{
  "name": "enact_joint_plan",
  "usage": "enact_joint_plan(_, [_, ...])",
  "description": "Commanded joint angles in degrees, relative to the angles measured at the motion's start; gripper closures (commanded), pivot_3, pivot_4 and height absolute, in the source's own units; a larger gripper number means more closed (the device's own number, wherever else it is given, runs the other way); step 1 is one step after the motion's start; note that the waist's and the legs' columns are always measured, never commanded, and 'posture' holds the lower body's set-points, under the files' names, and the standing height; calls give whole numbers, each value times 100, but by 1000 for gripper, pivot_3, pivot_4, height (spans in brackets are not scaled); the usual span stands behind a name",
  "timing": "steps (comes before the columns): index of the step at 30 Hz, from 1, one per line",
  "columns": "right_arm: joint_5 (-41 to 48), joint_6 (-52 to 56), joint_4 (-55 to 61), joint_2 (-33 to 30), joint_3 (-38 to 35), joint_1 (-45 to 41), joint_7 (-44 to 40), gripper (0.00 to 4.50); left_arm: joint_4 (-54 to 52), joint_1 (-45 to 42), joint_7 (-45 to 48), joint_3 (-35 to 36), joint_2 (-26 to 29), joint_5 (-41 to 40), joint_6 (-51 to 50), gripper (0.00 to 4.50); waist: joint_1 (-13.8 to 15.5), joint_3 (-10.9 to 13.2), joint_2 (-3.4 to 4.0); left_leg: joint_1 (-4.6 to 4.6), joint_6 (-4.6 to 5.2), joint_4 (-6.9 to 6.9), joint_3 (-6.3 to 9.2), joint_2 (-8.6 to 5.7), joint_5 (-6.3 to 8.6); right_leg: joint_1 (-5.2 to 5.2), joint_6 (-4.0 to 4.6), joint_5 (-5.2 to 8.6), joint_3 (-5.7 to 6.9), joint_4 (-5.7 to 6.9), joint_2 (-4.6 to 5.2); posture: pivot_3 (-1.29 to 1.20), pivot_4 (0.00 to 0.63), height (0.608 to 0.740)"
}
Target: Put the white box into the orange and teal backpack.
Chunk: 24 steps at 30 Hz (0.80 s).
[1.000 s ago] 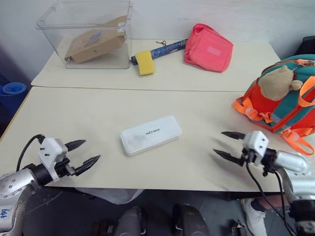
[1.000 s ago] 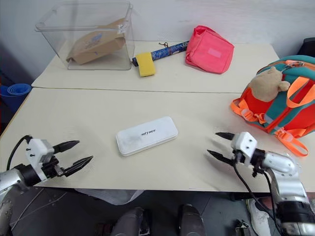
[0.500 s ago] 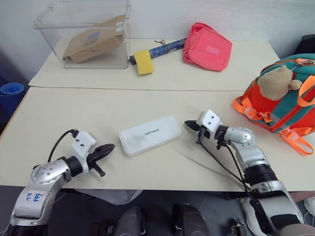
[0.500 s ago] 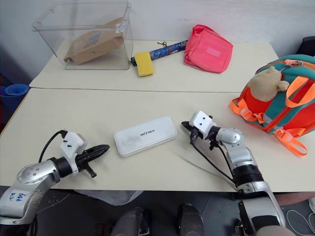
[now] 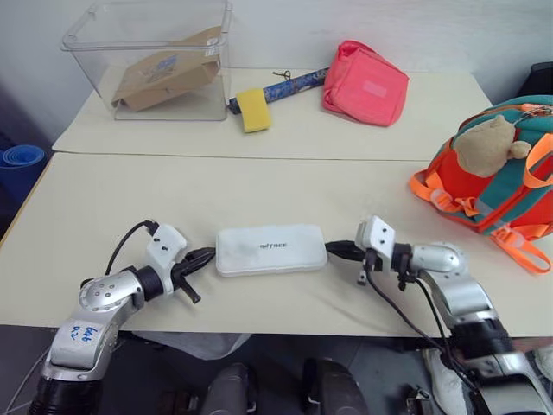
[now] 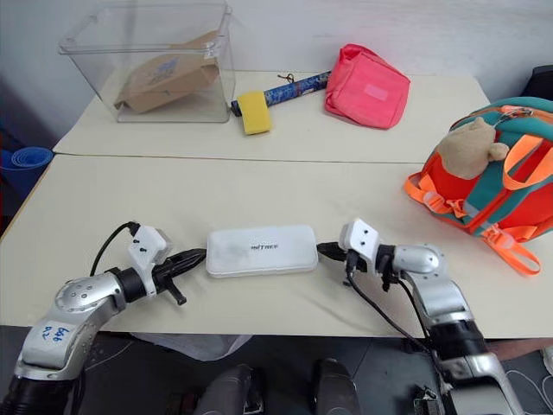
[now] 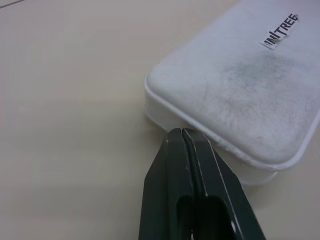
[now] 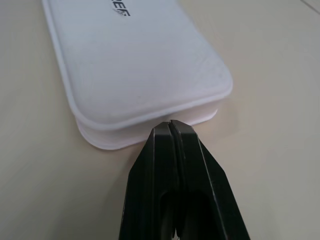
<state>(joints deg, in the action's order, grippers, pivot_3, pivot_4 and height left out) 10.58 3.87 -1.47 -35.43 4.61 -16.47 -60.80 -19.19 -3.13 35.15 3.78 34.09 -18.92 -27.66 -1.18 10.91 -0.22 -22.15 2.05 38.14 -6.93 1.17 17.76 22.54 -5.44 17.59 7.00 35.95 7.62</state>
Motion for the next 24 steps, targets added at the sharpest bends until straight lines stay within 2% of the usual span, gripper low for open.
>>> enact_joint_plan(1, [297, 242, 806, -272, -279, 416, -29, 4500, -172, -106, 227, -356, -130, -8, 201, 4473, 40, 0, -1, 0, 0, 0, 0, 0, 0, 0, 0, 0, 0, -1, 1, 0, 150, 740])
enact_joint_plan(5, [250, 292, 964, -540, -652, 791, 189, 4500, -138, -76, 290, -361, -120, -28, 126, 4473, 61, 0, -1, 3, 0, 1, -4, 0, 0, 0, 0, 0, -3, -8, -1, 0, 150, 740])
enact_joint_plan(8, [288, 407, 1045, -761, -862, 1003, 197, 4500, -55, -118, 348, -92, -10, -324, -402, 4473, 101, 0, -1, 4, -1, 1, -5, 1, 0, 4, 0, 0, -4, -11, -2, 0, 150, 740])
enact_joint_plan(9, [282, 409, 1046, -820, -906, 1049, 206, 4500, -26, -154, 383, 42, 27, -488, -622, 4096, 109, 0, -1, 3, -1, 1, -5, 1, -1, 4, 0, 0, -3, -11, -2, 0, 150, 740])
enact_joint_plan(10, [280, 401, 1034, -870, -947, 1087, 218, 4500, 6, -195, 442, 160, 79, -654, -831, 3907, 112, 0, -1, 3, -1, 1, -4, 1, -1, 4, 0, 0, -3, -11, -2, 0, 150, 740])
enact_joint_plan(12, [234, 330, 943, -971, -995, 1114, 207, 4500, 86, -381, 522, 423, 218, -1285, -1830, 3249, 112, 0, -1, 3, -1, 2, -4, 1, -1, 3, 0, 0, -4, -12, -1, 0, 150, 740])
enact_joint_plan(15, [172, 173, 800, -1028, -966, 1059, 188, 4500, 624, -1155, 746, 822, 599, -2657, -4785, 2342, 115, 0, -2, 3, 1, 6, -2, 0, -2, 1, 0, 0, -2, -8, -2, 0, 150, 740])
enact_joint_plan(17, [175, 132, 757, -1007, -942, 1014, 184, 4500, 1023, -1623, 816, 950, 679, -3031, -5890, 1707, 121, 1, -3, 2, 2, 8, 3, -1, -4, 0, -1, 1, -1, 2, -5, 0, 150, 740])
enact_joint_plan(19, [202, 82, 722, -984, -893, 969, 131, 4500, 1614, -2089, 521, 1096, 446, -2991, -6346, 1115, 115, 1, -3, 1, 3, 7, 3, -4, -4, -1, -2, 1, -2, 5, -7, 0, 150, 740])
enact_joint_plan(22, [180, -10, 645, -940, -732, 831, 42, 4500, 2603, -2643, 136, 800, 285, -3177, -6484, 193, 122, 1, -6, 2, 6, 9, 3, -11, -7, -5, -5, 0, -1, 6, -12, 0, 150, 740])
enact_joint_plan(24, [94, -86, 578, -908, -622, 719, 68, 4500, 2923, -2896, -69, 754, 157, -3352, -6484, 75, 122, 0, -6, 5, 6, 10, 3, -13, -8, -7, -5, 0, -3, 6, -10, 0, 150, 740])
